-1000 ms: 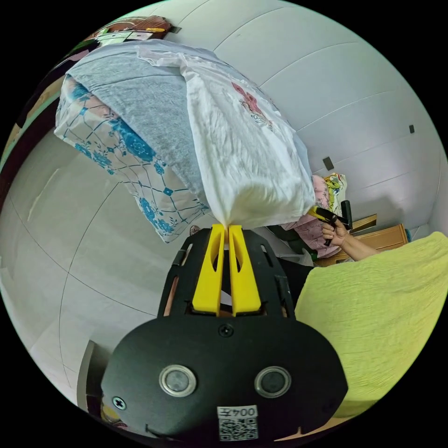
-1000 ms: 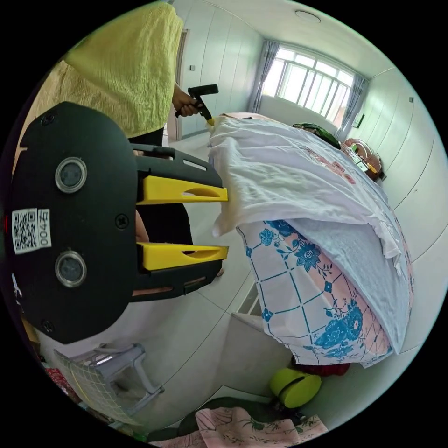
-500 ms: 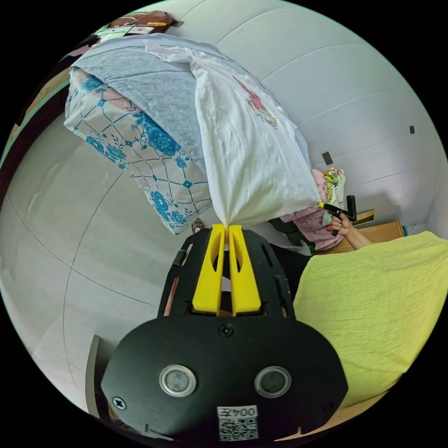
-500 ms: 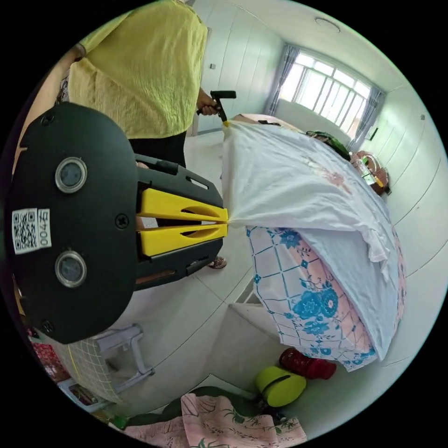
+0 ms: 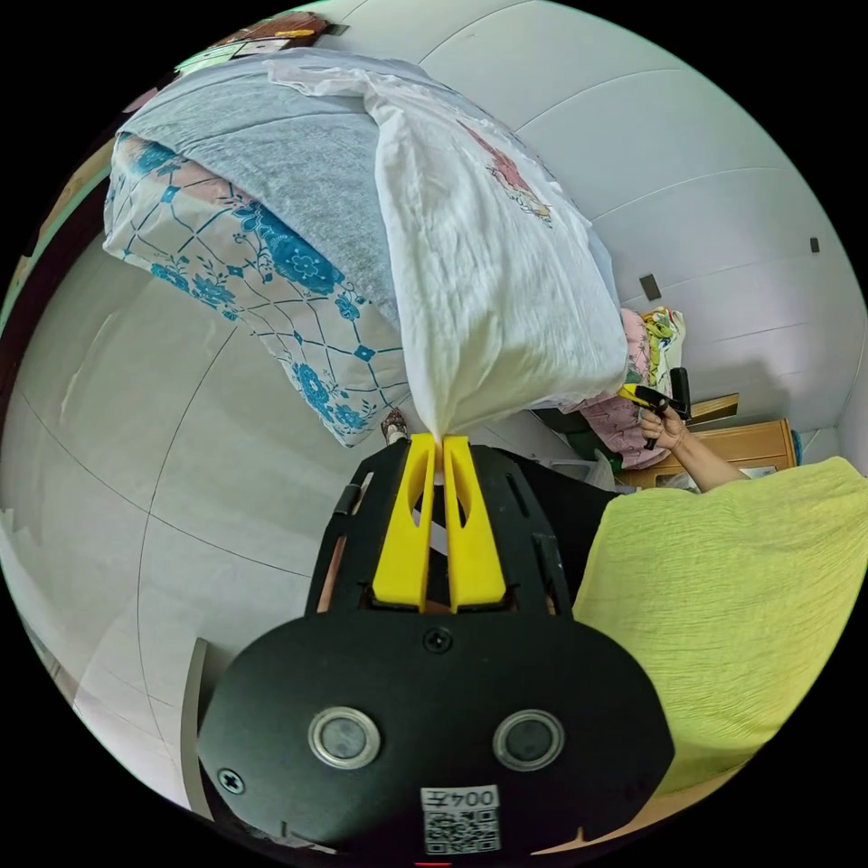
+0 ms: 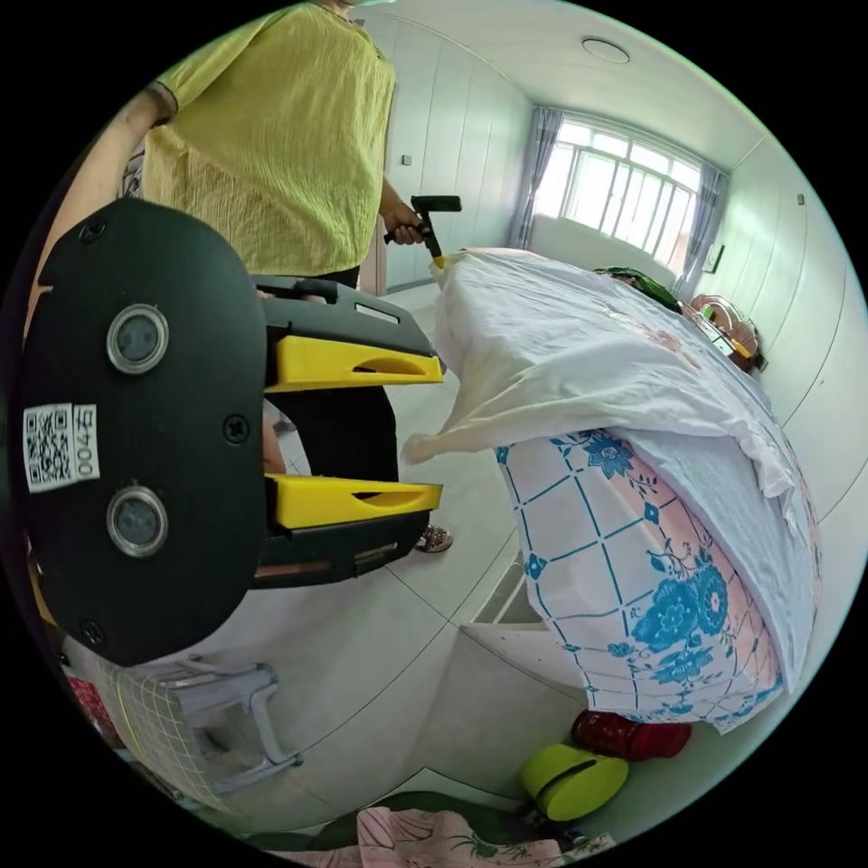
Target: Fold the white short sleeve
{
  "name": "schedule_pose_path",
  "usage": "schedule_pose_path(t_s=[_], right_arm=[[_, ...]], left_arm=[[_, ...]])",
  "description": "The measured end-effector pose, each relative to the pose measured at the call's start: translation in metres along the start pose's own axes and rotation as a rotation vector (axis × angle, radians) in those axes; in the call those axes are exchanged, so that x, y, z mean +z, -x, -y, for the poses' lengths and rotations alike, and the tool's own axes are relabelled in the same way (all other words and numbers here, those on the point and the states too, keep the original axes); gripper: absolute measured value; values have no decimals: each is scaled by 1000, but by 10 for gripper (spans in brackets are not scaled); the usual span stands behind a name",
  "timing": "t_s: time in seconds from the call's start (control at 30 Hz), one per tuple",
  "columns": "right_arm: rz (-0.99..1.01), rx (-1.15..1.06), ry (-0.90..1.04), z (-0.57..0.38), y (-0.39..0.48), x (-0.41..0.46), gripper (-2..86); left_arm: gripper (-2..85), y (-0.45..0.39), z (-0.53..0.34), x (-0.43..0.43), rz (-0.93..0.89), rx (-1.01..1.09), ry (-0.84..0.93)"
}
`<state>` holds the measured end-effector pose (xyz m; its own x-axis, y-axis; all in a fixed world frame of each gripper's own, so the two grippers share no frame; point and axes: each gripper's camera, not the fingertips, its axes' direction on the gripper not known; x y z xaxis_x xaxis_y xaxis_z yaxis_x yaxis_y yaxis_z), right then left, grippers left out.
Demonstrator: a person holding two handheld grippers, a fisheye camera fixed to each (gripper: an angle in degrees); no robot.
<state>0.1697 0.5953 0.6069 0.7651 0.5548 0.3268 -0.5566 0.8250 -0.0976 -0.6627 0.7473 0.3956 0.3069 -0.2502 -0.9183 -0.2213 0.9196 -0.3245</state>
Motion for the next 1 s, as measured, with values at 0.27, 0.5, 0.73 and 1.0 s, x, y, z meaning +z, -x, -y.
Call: schedule_pose_path(t_s=[0.27,0.5,0.73,1.0], right_arm=[[168,-51,-23,-5,-5,15,22],[212,-100,-132,-30,4,-47,-4],[165,-165,-118,-20,48,-87,-4],[297,-124,-293,18,83,-152,-5]], left_arm=[[15,23,17,-9,-13,-3,12],[14,47,30,-36,-79,15,12],[13,75,44,-96,-280,-46,-133],[13,103,95,-180,-465,-118,-332]])
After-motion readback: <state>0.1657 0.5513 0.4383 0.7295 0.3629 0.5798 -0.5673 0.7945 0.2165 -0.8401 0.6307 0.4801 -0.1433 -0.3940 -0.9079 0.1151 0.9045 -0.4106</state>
